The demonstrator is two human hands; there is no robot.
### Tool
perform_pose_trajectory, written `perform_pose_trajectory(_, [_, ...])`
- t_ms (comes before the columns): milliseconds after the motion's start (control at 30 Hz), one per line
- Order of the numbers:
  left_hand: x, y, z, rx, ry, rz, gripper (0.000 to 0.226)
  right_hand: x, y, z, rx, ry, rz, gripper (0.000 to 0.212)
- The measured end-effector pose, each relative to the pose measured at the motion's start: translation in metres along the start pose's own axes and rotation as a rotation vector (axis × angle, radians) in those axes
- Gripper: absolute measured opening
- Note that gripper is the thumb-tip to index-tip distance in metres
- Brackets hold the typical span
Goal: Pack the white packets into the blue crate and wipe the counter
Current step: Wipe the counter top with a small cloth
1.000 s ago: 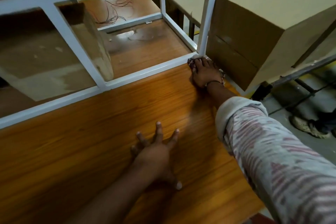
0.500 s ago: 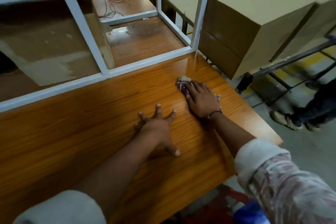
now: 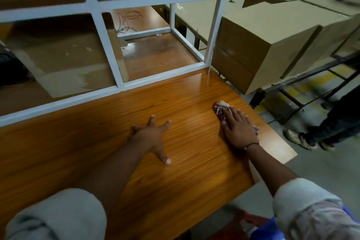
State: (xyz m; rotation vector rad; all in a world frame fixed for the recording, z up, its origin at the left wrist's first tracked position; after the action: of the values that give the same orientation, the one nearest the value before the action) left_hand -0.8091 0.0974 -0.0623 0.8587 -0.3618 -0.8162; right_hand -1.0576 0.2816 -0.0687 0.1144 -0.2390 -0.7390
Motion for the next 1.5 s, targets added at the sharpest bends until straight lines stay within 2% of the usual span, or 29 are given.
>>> perform_pose_trajectory(133, [0.021, -0.015, 0.024, -0.003, 0.032, 0.015, 0.144, 0.014, -0.053, 0.008, 0.013, -0.022, 0.007, 0.057])
perform_pose_trajectory(300, [0.025, -0.044, 0.021, -0.015, 0.033, -0.003, 0.149, 0.032, -0.135, 0.028, -0.028, -0.036, 0.008, 0.055])
perform_pose_trajectory(500, [0.030, -0.055, 0.019, -0.042, 0.065, -0.034, 0.147, 0.056, -0.233, 0.037, 0.053, -0.037, 0.154, 0.065])
perform_pose_trajectory(667, [0.028, -0.051, 0.023, -0.021, 0.041, -0.008, 0.149, 0.070, -0.246, 0.040, 0.038, 0.023, 0.257, 0.059])
perform_pose_trajectory(867, [0.026, -0.049, 0.027, -0.010, -0.010, 0.004, 0.153, 0.082, -0.183, 0.027, 0.071, 0.023, 0.391, 0.055])
perform_pose_trajectory(1200, [0.027, 0.001, 0.006, -0.049, 0.021, 0.075, 0.152, 0.103, 0.009, -0.021, 0.124, 0.072, 0.555, 0.058])
perform_pose_trajectory(1367, [0.052, 0.034, -0.038, -0.043, -0.046, 0.107, 0.159, 0.140, 0.104, -0.050, 0.110, 0.105, 0.640, 0.059])
perform_pose_trajectory(1500, [0.101, 0.059, -0.066, -0.062, 0.015, 0.159, 0.156, 0.194, 0.179, -0.074, 0.111, 0.134, 0.831, 0.058])
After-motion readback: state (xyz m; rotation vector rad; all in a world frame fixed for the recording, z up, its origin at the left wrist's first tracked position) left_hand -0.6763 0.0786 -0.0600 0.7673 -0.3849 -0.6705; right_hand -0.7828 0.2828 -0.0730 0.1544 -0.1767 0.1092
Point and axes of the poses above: each hand's wrist, its own y-axis away from the middle knuckle, its own z-axis out of the back of the hand, x = y × z, the point moved 9 cm from there along -y, towards the middle knuckle, and after that the axes turned 7 degrees about x, right-handed, at the moved point
